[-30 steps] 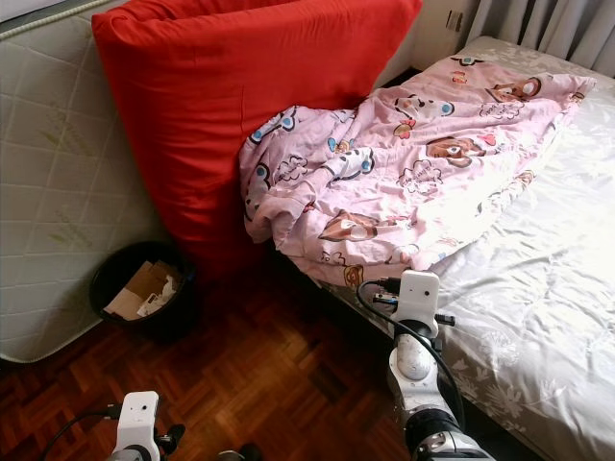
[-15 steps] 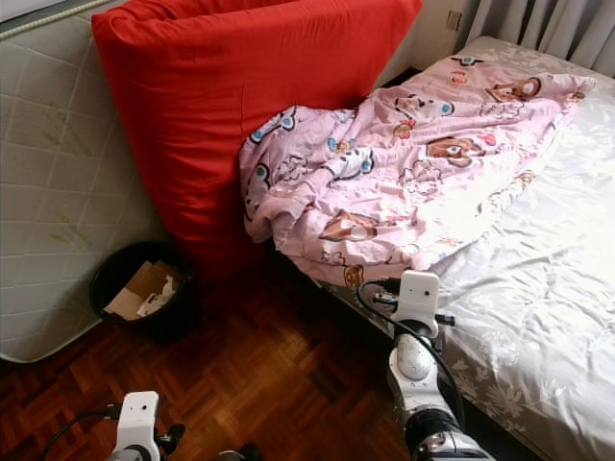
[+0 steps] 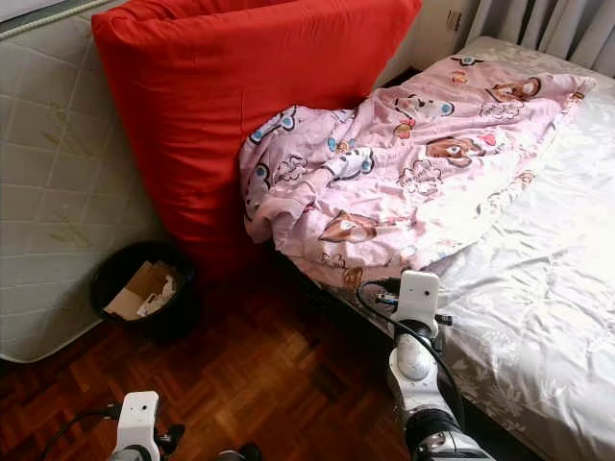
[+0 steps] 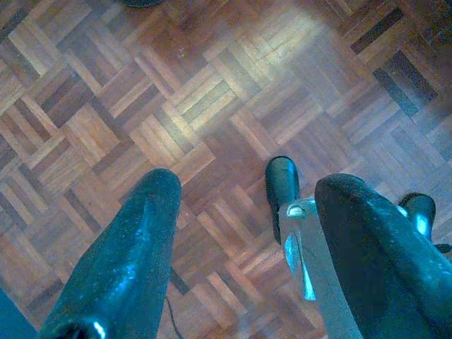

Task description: Clean up the room

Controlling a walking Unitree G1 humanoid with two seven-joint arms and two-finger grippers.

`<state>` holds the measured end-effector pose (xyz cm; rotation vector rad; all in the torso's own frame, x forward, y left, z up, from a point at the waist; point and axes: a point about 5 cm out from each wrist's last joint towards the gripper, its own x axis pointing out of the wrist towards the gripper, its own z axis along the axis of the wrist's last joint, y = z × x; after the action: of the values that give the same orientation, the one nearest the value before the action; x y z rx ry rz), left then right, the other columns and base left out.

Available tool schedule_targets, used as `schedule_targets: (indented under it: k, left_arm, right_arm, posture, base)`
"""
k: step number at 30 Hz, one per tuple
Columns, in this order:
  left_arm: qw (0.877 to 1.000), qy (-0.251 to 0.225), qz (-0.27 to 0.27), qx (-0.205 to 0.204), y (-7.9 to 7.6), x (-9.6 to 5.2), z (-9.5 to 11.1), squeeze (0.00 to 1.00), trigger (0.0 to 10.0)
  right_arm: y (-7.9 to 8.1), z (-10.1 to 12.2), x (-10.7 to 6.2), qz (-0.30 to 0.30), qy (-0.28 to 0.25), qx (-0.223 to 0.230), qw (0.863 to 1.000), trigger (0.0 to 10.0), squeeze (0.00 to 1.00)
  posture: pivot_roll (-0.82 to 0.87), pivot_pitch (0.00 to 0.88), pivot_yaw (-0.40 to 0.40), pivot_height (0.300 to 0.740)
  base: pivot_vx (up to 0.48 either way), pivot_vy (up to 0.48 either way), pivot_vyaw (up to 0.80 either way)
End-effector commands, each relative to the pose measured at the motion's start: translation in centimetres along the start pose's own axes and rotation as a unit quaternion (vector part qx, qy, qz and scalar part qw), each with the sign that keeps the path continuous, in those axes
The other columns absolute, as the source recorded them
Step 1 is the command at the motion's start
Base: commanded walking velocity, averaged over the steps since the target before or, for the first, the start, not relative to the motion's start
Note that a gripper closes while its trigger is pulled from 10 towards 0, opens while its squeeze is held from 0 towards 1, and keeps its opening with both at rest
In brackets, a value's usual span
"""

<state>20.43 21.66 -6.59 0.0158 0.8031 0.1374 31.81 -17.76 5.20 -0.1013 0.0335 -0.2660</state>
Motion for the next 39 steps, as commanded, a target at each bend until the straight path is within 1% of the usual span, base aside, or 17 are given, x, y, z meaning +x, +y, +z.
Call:
schedule_targets:
  k: [1, 11, 15, 16, 17, 18, 19, 20, 21, 23, 24, 25, 26, 28, 34, 35, 39]
  left_arm:
    - [1.0, 0.019, 0.007, 0.009, 0.5, -0.3, -1.0, 0.0, 10.0]
    - [1.0, 0.019, 0.007, 0.009, 0.5, -0.3, -1.0, 0.0, 10.0]
    - [1.0, 0.019, 0.007, 0.009, 0.5, -0.3, -1.0, 0.0, 10.0]
    - [1.0, 0.019, 0.007, 0.009, 0.5, -0.3, -1.0, 0.0, 10.0]
    - [1.0, 0.019, 0.007, 0.008, 0.5, -0.3, -1.0, 0.0, 10.0]
    - [1.0, 0.019, 0.007, 0.008, 0.5, -0.3, -1.0, 0.0, 10.0]
    - [1.0, 0.019, 0.007, 0.007, 0.4, -0.3, -1.0, 0.0, 10.0]
    - [1.0, 0.019, 0.007, 0.006, 0.4, -0.3, -1.0, 0.0, 10.0]
    - [1.0, 0.019, 0.007, 0.006, 0.4, -0.3, -1.0, 0.0, 10.0]
    - [1.0, 0.019, 0.008, 0.005, 0.4, -0.3, -1.1, 0.0, 10.0]
    - [1.0, 0.019, 0.008, 0.005, 0.4, -0.3, -1.1, 0.0, 10.0]
    - [1.0, 0.02, 0.008, 0.004, 0.4, -0.3, -1.1, 0.0, 10.0]
    - [1.0, 0.02, 0.008, 0.003, 0.4, -0.3, -1.1, 0.0, 10.0]
    - [1.0, 0.02, 0.008, 0.003, 0.4, -0.3, -1.1, 0.0, 10.0]
    - [1.0, 0.021, 0.008, 0.003, 0.5, -0.3, -1.3, 0.0, 10.0]
    - [1.0, 0.022, 0.008, 0.004, 0.4, -0.3, -1.3, 0.0, 10.0]
    - [1.0, 0.022, 0.007, 0.004, 0.4, -0.4, -1.3, 0.0, 10.0]
  right_arm:
    - [0.0, -0.7, -0.4, -0.001, 0.018, 0.0, 1.0, 10.0, 1.0]
    - [0.0, -0.9, -0.5, -0.001, 0.021, 0.0, 1.0, 10.0, 1.0]
    - [-0.1, -1.6, -0.7, 0.004, 0.045, 0.0, 0.999, 10.0, 1.0]
    - [-0.1, -2.4, -1.0, 0.013, 0.078, 0.019, 0.997, 10.0, 0.0]
    - [-0.2, -3.2, -1.2, 0.015, 0.111, 0.035, 0.993, 10.0, 0.0]
    - [-0.2, -3.2, -1.2, 0.015, 0.111, 0.035, 0.993, 10.0, 0.0]
    - [-0.2, -5.1, -2.1, 0.016, 0.195, 0.128, 0.972, 10.0, 0.0]
    - [-0.2, -6.5, -3.1, 0.022, 0.241, 0.172, 0.955, 10.0, 0.0]
    - [-0.2, -6.5, -3.1, 0.022, 0.241, 0.172, 0.955, 10.0, 0.0]
    - [-0.7, -8.0, -4.4, 0.035, 0.277, 0.152, 0.948, 10.0, 0.0]
    - [-0.7, -8.0, -4.4, 0.035, 0.277, 0.152, 0.948, 10.0, 0.0]
    - [-1.1, -8.7, -5.0, 0.036, 0.295, 0.136, 0.945, 10.0, 0.0]
    - [-1.8, -9.8, -6.1, 0.044, 0.32, 0.097, 0.941, 10.0, 0.0]
    - [-2.6, -10.7, -7.1, 0.05, 0.339, 0.07, 0.937, 10.0, 0.0]
    - [-4.0, -12.8, -9.9, 0.059, 0.391, 0.038, 0.918, 10.0, 0.0]
    - [-4.2, -13.4, -10.8, 0.061, 0.408, 0.024, 0.911, 10.0, 0.0]
    - [-4.3, -13.9, -11.8, 0.061, 0.415, 0.0, 0.908, 10.0, 0.0]
  posture:
    - [0.04, 0.17, 0.034, 0.74]
    - [0.04, 0.17, 0.035, 0.74]
    - [0.04, 0.168, 0.034, 0.74]
    - [0.03, 0.168, 0.032, 0.74]
    - [0.04, 0.169, 0.032, 0.74]
    - [0.04, 0.169, 0.032, 0.74]
    - [0.03, 0.172, 0.031, 0.74]
    - [0.03, 0.172, 0.029, 0.74]
    - [0.03, 0.172, 0.029, 0.74]
    - [0.03, 0.173, 0.027, 0.74]
    - [0.03, 0.173, 0.027, 0.74]
    - [0.03, 0.172, 0.028, 0.74]
    - [0.03, 0.174, 0.028, 0.74]
    - [0.03, 0.174, 0.028, 0.74]
    - [0.02, 0.172, 0.029, 0.74]
    - [0.03, 0.169, 0.027, 0.74]
    - [0.03, 0.167, 0.025, 0.74]
  base:
    - [0.0, 0.0, 0.0]
    - [0.0, 0.0, 0.0]
    - [0.0, 0.0, 0.0]
    - [0.0, 0.0, 0.0]
    - [0.0, 0.0, 0.0]
    - [0.0, 0.0, 0.0]
    - [0.0, 0.0, 0.0]
    - [0.0, 0.0, 0.0]
    - [0.0, 0.0, 0.0]
    - [0.0, 0.0, 0.0]
    - [0.0, 0.0, 0.0]
    - [0.0, 0.0, 0.0]
    - [0.0, 0.0, 0.0]
    - [0.0, 0.0, 0.0]
    - [0.0, 0.0, 0.0]
    - [0.0, 0.0, 0.0]
    - [0.0, 0.0, 0.0]
